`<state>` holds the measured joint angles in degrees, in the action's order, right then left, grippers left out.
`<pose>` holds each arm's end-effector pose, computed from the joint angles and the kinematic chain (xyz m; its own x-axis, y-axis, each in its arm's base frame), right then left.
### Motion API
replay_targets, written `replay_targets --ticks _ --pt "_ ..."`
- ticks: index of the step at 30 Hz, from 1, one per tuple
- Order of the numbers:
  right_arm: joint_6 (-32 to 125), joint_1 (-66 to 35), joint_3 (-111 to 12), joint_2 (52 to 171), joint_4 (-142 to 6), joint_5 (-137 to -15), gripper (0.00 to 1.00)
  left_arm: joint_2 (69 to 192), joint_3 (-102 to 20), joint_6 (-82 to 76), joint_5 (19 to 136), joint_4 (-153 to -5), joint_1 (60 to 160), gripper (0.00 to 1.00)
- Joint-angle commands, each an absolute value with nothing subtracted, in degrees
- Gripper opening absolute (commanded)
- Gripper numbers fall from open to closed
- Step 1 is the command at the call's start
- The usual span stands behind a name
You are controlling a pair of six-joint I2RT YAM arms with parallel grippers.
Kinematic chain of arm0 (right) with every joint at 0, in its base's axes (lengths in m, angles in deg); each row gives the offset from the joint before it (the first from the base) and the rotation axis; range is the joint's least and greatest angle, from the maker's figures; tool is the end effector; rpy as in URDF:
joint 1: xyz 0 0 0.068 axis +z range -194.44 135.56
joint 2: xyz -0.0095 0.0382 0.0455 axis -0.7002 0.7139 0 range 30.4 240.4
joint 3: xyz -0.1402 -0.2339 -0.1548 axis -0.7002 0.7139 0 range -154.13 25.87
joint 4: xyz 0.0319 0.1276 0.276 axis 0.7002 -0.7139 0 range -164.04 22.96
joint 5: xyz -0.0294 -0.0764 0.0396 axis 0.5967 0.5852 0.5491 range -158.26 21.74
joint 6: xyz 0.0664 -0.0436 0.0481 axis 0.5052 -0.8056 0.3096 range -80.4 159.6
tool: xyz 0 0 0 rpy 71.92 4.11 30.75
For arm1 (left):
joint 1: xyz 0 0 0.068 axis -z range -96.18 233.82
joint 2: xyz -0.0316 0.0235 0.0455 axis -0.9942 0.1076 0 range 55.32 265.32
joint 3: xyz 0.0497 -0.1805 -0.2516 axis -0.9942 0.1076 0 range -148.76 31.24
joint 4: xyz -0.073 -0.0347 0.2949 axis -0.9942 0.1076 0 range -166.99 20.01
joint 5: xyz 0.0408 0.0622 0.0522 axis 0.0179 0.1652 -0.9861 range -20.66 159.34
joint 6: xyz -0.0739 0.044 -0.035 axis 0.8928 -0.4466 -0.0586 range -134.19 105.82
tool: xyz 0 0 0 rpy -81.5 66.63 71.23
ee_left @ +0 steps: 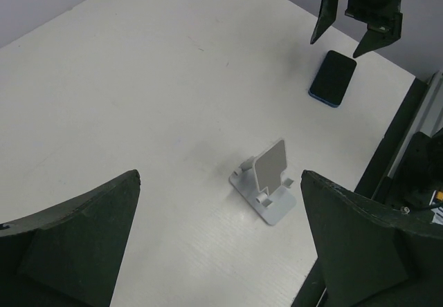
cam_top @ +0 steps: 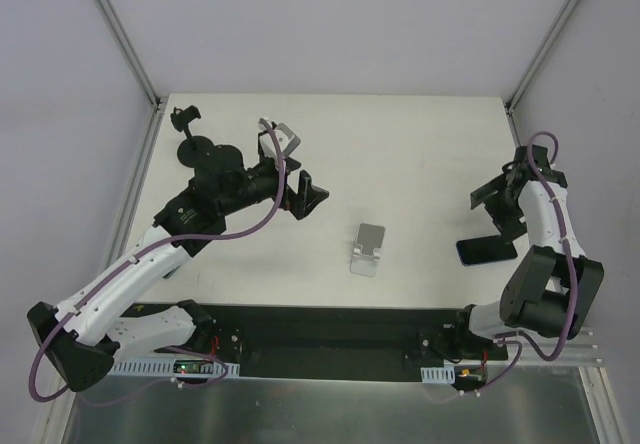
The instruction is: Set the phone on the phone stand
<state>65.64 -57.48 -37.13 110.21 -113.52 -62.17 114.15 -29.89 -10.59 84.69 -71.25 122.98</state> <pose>0.3225 -0.0839 0.2473 -0.6631 0.6016 -0.4454 0.6253 0.7723 0.1121 0.2227 -0.2097 0.4377 -0.0975 0.0015 -0.9952 0.8094 0.5820 -0.0784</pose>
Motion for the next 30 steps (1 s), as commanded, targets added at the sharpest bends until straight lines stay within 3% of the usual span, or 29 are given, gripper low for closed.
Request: replay_targets --ticks 1,4,7,11,19,25,30 --pt "73.1 -62.5 -34.9 111.7 -117.4 -61.6 0.96 112.9 -30.1 -13.7 80.2 -70.8 126.2 0.99" --pt "70.2 -65.7 -33.6 113.5 -114.5 -63.9 0.96 112.7 -30.0 -15.7 77.8 -70.5 128.3 0.99" --pt "57.3 -62.6 -34.5 114.2 -108.4 -78.8 0.96 113.4 -29.6 -17.5 74.6 -70.3 130.3 0.99" --pt "48.1 -45.8 -34.2 107.6 -103.0 -78.7 0.96 114.1 -29.4 -19.5 69.9 -70.1 133.9 0.99" --pt "53.4 -14.6 -33.4 95.5 -103.5 -57.6 0.96 113.8 -29.6 -18.5 60.0 -70.0 134.4 0.99" --pt "61.7 -2.0 -29.8 95.9 -97.4 -52.9 0.96 113.0 -29.1 -16.8 56.8 -70.1 134.4 0.98" --pt "67.0 0.6 -33.1 102.7 -101.3 -47.1 0.96 112.4 -28.4 -15.9 57.6 -70.8 134.4 0.98"
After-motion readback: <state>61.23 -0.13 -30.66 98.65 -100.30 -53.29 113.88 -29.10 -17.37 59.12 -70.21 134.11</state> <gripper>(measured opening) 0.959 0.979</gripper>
